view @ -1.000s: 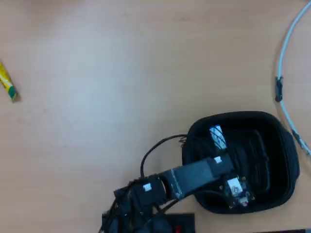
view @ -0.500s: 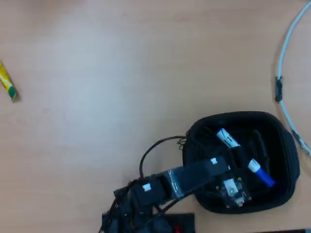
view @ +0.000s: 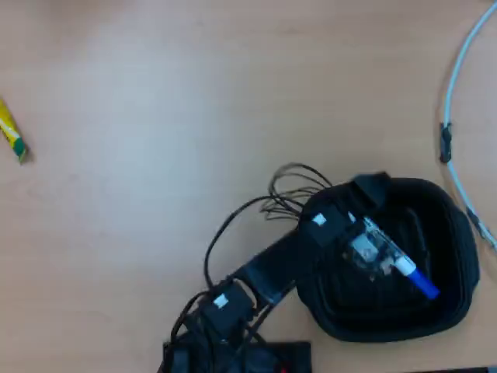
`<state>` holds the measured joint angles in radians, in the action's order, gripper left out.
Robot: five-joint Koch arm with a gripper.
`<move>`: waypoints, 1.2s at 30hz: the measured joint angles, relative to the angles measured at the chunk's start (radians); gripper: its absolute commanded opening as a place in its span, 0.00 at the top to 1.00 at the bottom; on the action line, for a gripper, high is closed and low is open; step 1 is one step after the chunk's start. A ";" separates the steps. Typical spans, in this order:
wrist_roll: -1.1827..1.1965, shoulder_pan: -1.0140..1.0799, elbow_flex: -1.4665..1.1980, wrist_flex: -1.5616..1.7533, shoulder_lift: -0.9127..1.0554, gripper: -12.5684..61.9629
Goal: Pick up the blue pen and put it in the black bowl
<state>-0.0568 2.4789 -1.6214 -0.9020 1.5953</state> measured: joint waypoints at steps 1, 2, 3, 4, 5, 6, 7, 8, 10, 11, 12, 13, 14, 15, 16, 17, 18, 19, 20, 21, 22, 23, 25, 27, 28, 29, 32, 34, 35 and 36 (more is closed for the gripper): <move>-0.012 -0.031 0.029 -0.055 0.012 0.20; -0.020 -0.063 0.051 -0.103 0.025 0.20; -0.020 -0.089 0.058 -0.141 0.040 0.20; -0.023 -0.120 0.057 -0.169 0.055 0.20; -0.028 -0.153 0.055 -0.186 0.072 0.20; -0.031 -0.190 0.046 -0.187 0.091 0.20; -0.034 -0.236 0.018 -0.187 0.114 0.20; -0.035 -0.279 -0.023 -0.187 0.143 0.20; -0.034 -0.351 -0.098 -0.187 0.195 0.20; -0.034 -0.385 -0.127 -0.187 0.225 0.20; -0.032 -0.425 -0.152 -0.186 0.258 0.20; -0.026 -0.462 -0.176 -0.184 0.290 0.20; -0.018 -0.499 -0.212 -0.183 0.319 0.20; -0.002 -0.531 -0.253 -0.179 0.341 0.20; 0.017 -0.557 -0.295 -0.175 0.357 0.20; 0.035 -0.577 -0.341 -0.166 0.370 0.20; 0.046 -0.600 -0.387 -0.150 0.377 0.20; 0.057 -0.624 -0.425 -0.132 0.383 0.20; 0.063 -0.652 -0.459 -0.107 0.396 0.21; 0.063 -0.681 -0.489 -0.083 0.414 0.21; 0.063 -0.709 -0.515 -0.061 0.437 0.21; 0.064 -0.732 -0.532 -0.043 0.457 0.21; 0.064 -0.762 -0.563 -0.018 0.480 0.23; 0.066 -0.798 -0.583 -0.012 0.483 0.32; 0.078 -0.816 -0.591 -0.012 0.485 0.39; 0.094 -0.830 -0.598 -0.012 0.485 0.47; 0.135 -0.848 -0.630 -0.012 0.486 0.73; 0.158 -0.851 -0.666 0.002 0.492 0.85; 0.167 -0.853 -0.689 0.020 0.494 0.87; 0.172 -0.850 -0.719 0.048 0.494 0.87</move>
<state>0.1150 1.6291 -2.3409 -0.8544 2.0893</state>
